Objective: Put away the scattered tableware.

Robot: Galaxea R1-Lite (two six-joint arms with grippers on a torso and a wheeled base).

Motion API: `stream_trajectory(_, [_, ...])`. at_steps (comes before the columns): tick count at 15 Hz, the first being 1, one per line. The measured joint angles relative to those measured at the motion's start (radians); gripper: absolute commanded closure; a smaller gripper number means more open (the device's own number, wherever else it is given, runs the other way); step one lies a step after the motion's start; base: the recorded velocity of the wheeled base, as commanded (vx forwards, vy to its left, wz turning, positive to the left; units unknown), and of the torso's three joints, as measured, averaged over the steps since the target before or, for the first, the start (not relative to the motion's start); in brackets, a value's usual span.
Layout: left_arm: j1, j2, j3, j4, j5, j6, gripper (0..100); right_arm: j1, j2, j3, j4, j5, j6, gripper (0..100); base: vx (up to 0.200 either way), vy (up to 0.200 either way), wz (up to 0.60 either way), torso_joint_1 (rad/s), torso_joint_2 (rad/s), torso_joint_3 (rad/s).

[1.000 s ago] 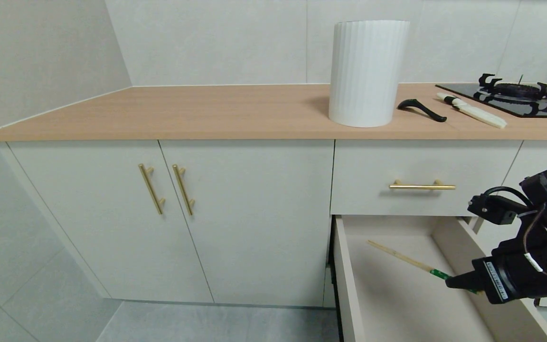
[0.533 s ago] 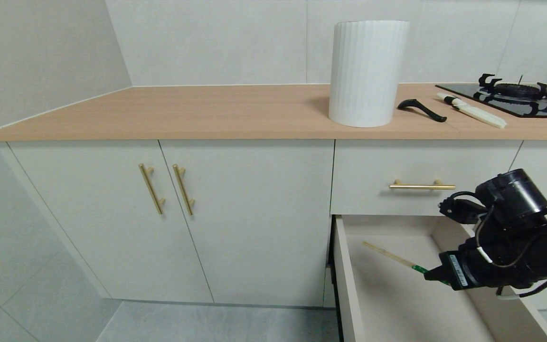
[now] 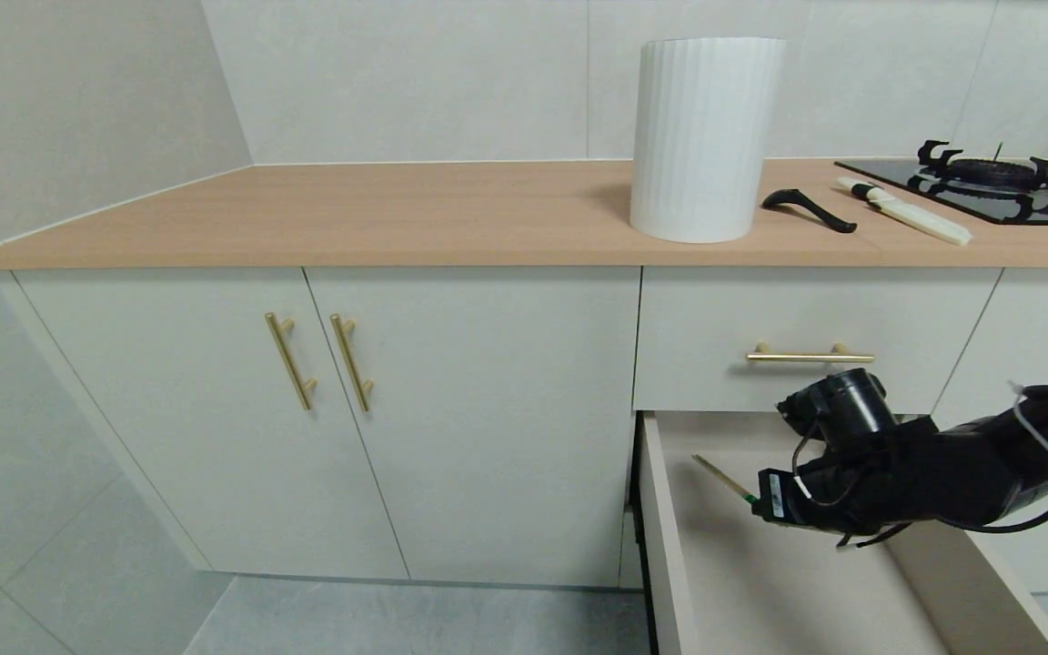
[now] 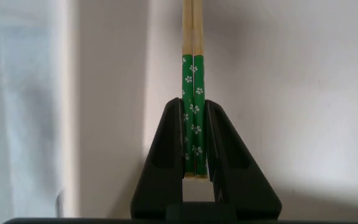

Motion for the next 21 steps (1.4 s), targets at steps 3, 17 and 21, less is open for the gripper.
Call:
stream_trajectory(3, [0.0,0.0,0.0,0.0,0.0,0.0,0,0.012,0.108,-0.011,-0.037,-0.019,0.004,100,0.0,0.0,0.0,0.0,0.0,0.0])
stream_trajectory(17, [0.0,0.0,0.0,0.0,0.0,0.0,0,0.061,0.3,-0.023,-0.105,-0.143,0.009,100,0.0,0.0,0.0,0.0,0.0,0.0])
stream_trajectory(21, [0.0,0.0,0.0,0.0,0.0,0.0,0,0.061,0.301,-0.023,-0.105,-0.143,0.009,0,0.0,0.0,0.0,0.0,0.0,0.0])
